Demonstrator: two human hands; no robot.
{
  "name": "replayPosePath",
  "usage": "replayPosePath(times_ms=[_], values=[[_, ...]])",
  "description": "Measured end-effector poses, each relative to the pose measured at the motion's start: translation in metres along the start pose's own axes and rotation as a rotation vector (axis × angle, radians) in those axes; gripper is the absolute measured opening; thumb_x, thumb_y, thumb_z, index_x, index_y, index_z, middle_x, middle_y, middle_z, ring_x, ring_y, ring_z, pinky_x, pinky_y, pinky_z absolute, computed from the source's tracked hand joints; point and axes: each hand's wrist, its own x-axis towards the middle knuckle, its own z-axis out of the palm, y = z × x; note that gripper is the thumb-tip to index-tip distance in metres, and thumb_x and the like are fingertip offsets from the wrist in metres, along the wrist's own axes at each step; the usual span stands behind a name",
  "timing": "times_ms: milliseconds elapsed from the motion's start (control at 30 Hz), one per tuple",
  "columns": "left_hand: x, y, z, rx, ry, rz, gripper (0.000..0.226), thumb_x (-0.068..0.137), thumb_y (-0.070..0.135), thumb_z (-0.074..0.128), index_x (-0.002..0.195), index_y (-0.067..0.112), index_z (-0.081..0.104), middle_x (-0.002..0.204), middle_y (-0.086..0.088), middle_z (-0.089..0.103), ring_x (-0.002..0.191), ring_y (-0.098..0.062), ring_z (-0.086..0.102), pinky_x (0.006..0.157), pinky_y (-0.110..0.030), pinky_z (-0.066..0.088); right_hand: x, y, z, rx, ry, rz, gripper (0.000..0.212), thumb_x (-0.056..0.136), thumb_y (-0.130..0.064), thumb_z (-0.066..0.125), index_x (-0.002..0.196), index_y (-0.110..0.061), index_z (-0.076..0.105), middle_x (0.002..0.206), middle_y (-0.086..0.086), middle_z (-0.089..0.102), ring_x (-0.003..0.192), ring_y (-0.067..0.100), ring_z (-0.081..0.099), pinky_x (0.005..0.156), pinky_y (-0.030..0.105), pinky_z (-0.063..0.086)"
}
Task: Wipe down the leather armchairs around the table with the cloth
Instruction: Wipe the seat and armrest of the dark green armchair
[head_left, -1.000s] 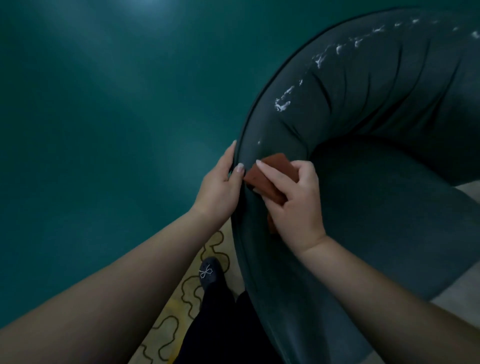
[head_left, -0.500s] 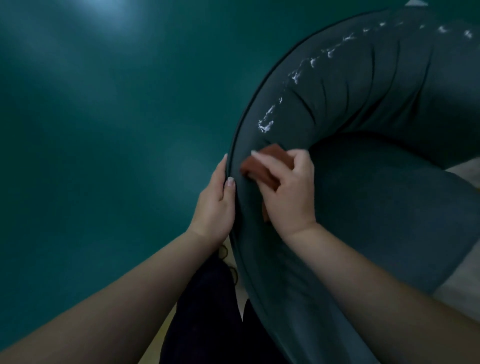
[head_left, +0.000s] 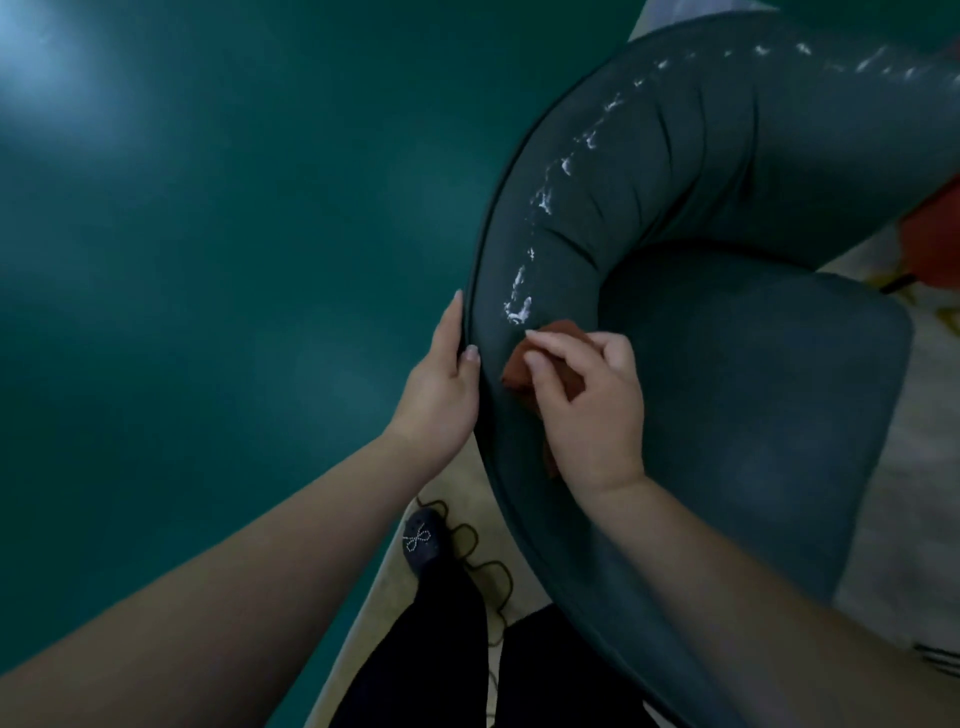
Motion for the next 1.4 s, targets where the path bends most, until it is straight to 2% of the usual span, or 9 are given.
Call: replayPosePath(times_ms=[133, 300, 433, 700, 833, 1000, 1167, 1300, 1400], values=[[0.000, -0.001, -0.004, -0.002, -0.060, 0.021, 0.056, 0.102, 0.019, 0.036, 0.149, 0.043, 0.017, 0.140, 0.021, 0.043, 0.118, 0.006, 0.046, 0.103, -0.017, 0.034, -0.018, 0.000, -0.005, -0.129, -0.016, 0.087, 0.060, 0.086, -0.045, 0.061, 0.140, -0.025, 0.043, 0.119, 0.004, 0.049, 0.107, 0.019, 0.050, 0.093, 0.035, 0.043], [0.002, 0.004, -0.008, 0.011, -0.107, 0.000, 0.058, 0.102, 0.021, 0.035, 0.146, 0.051, 0.014, 0.138, 0.020, 0.047, 0.114, 0.004, 0.051, 0.100, -0.027, 0.043, -0.013, -0.007, -0.004, -0.185, -0.062, 0.172, 0.055, 0.082, -0.053, 0.058, 0.122, -0.017, 0.050, 0.114, 0.001, 0.054, 0.107, 0.023, 0.051, 0.092, 0.045, 0.044], [0.002, 0.005, -0.013, 0.035, -0.137, 0.006, 0.060, 0.102, 0.019, 0.037, 0.149, 0.045, 0.012, 0.131, 0.029, 0.046, 0.107, 0.025, 0.044, 0.090, -0.004, 0.036, -0.011, -0.004, -0.005, -0.089, -0.031, 0.157, 0.047, 0.078, -0.047, 0.063, 0.112, -0.017, 0.050, 0.109, -0.001, 0.052, 0.103, 0.020, 0.051, 0.089, 0.048, 0.045], [0.001, 0.011, -0.009, 0.039, -0.139, -0.038, 0.061, 0.102, 0.016, 0.037, 0.151, 0.042, 0.012, 0.134, 0.029, 0.045, 0.113, 0.023, 0.042, 0.096, -0.004, 0.031, 0.006, -0.003, -0.012, -0.083, -0.115, 0.132, 0.042, 0.074, -0.054, 0.067, 0.093, -0.031, 0.037, 0.082, -0.018, 0.052, 0.077, 0.013, 0.057, 0.077, 0.044, 0.051], [0.000, 0.013, -0.008, 0.053, -0.120, -0.035, 0.062, 0.102, 0.015, 0.037, 0.150, 0.044, 0.012, 0.138, 0.023, 0.046, 0.117, 0.014, 0.046, 0.101, -0.010, 0.034, 0.025, -0.009, -0.004, -0.051, -0.052, 0.046, 0.039, 0.078, -0.038, 0.075, 0.093, -0.024, 0.041, 0.089, -0.012, 0.050, 0.081, 0.011, 0.050, 0.084, 0.036, 0.038], [0.000, 0.013, -0.011, 0.028, -0.130, -0.051, 0.061, 0.101, 0.016, 0.039, 0.147, 0.049, 0.015, 0.124, 0.028, 0.055, 0.112, 0.004, 0.055, 0.103, -0.036, 0.044, 0.019, -0.003, -0.002, -0.021, -0.028, 0.062, 0.041, 0.078, -0.031, 0.077, 0.102, -0.018, 0.047, 0.102, -0.004, 0.054, 0.091, 0.020, 0.056, 0.084, 0.049, 0.048], [0.000, 0.013, -0.010, 0.037, -0.113, -0.062, 0.061, 0.101, 0.016, 0.039, 0.148, 0.048, 0.016, 0.127, 0.026, 0.051, 0.112, 0.013, 0.050, 0.101, -0.017, 0.037, 0.021, -0.003, 0.004, -0.008, 0.035, -0.138, 0.045, 0.083, -0.020, 0.069, 0.123, -0.021, 0.049, 0.115, 0.000, 0.049, 0.103, 0.009, 0.049, 0.090, 0.033, 0.047], [0.001, 0.012, -0.010, 0.016, -0.121, -0.066, 0.061, 0.101, 0.015, 0.039, 0.148, 0.047, 0.016, 0.127, 0.027, 0.051, 0.111, 0.017, 0.048, 0.102, -0.019, 0.037, 0.019, 0.002, 0.008, -0.053, 0.095, -0.229, 0.023, 0.086, -0.017, 0.066, 0.109, -0.017, 0.069, 0.105, 0.007, 0.050, 0.092, 0.019, 0.054, 0.076, 0.047, 0.053], [0.001, 0.011, -0.009, 0.023, -0.113, -0.061, 0.061, 0.101, 0.015, 0.039, 0.148, 0.046, 0.016, 0.126, 0.029, 0.049, 0.108, 0.022, 0.045, 0.098, -0.011, 0.035, 0.015, 0.007, 0.006, -0.055, 0.052, -0.259, 0.028, 0.088, -0.029, 0.064, 0.110, -0.015, 0.071, 0.108, 0.012, 0.052, 0.095, 0.024, 0.055, 0.078, 0.049, 0.052]])
